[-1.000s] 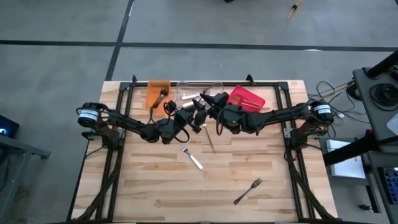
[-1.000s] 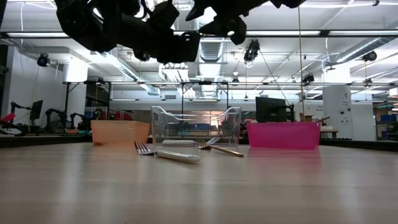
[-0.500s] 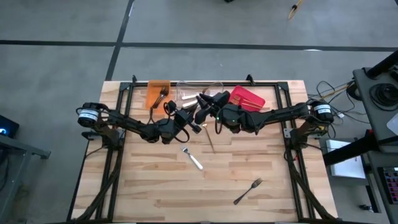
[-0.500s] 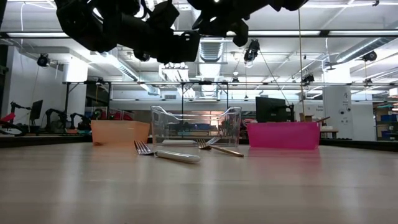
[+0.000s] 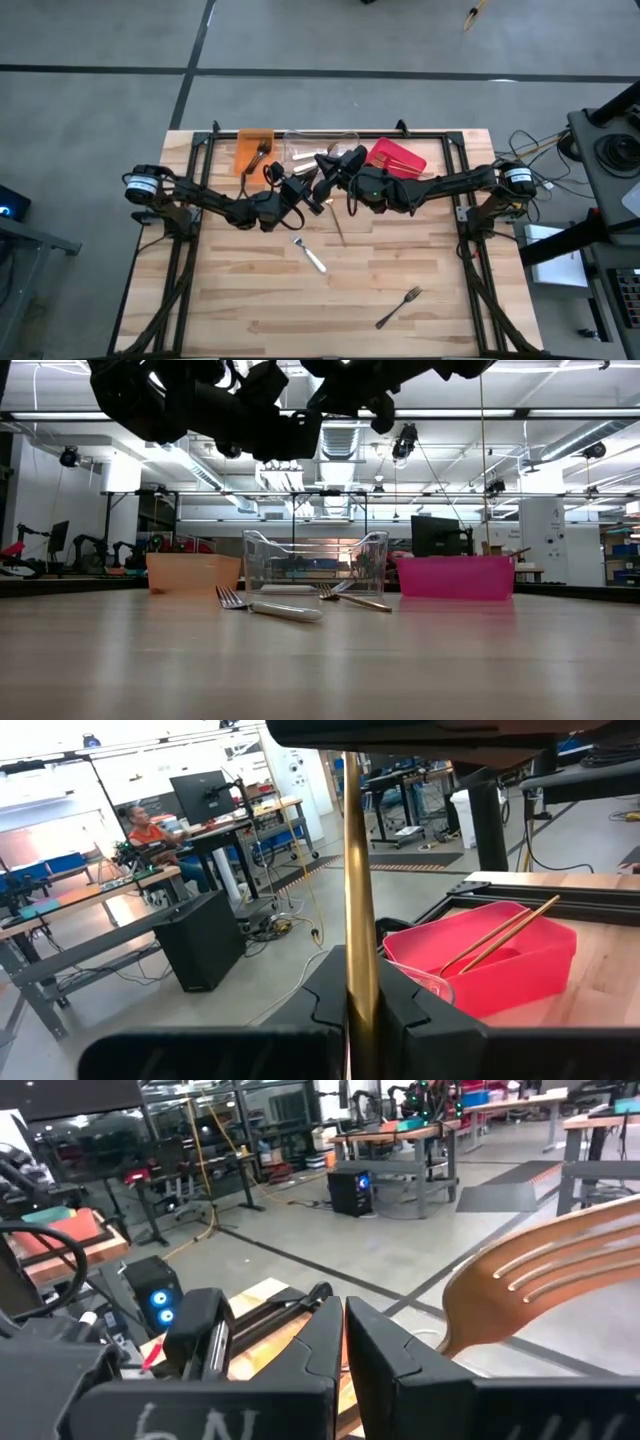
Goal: Sort silverware by color (type)
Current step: Put the gold fork into the red bin
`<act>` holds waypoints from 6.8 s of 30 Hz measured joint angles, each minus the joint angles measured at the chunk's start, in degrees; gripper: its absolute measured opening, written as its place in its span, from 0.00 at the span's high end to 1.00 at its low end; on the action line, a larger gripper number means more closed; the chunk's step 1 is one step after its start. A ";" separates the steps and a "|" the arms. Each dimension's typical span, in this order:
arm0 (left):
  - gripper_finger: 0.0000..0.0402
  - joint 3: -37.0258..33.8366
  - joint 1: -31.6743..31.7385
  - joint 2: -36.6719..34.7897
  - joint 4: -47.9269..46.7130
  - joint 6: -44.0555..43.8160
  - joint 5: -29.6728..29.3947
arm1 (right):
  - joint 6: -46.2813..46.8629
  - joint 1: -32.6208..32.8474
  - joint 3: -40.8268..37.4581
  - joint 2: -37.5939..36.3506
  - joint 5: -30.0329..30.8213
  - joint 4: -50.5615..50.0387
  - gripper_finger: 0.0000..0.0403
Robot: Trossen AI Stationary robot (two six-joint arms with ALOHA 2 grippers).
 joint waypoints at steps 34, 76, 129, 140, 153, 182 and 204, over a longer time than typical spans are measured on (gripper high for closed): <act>1.00 -2.38 -1.54 -4.63 -23.07 -1.07 3.60 | 1.46 2.30 -0.04 -7.24 -0.19 -22.36 0.98; 0.65 -2.47 3.80 8.79 -36.39 -9.97 53.80 | 6.71 4.55 -3.23 -10.86 -0.15 -40.66 0.98; 1.00 -2.14 1.44 -25.29 -31.30 -5.85 13.29 | -8.39 6.87 -15.31 -1.41 -0.71 15.12 0.95; 1.00 -2.14 1.42 -24.78 -20.30 -9.31 16.93 | -9.44 6.97 -14.73 -1.41 -8.02 15.51 0.74; 1.00 -2.14 1.43 -18.70 -4.71 -10.30 37.39 | -12.94 7.06 -12.24 6.49 -16.68 27.85 0.53; 0.98 -2.14 1.38 -16.41 -0.73 -10.15 43.26 | -18.04 6.64 -9.93 6.06 -16.09 26.49 0.95; 0.69 -2.13 1.57 -20.43 -11.27 -8.96 41.45 | -13.32 6.65 -9.94 -0.06 -16.60 10.39 0.96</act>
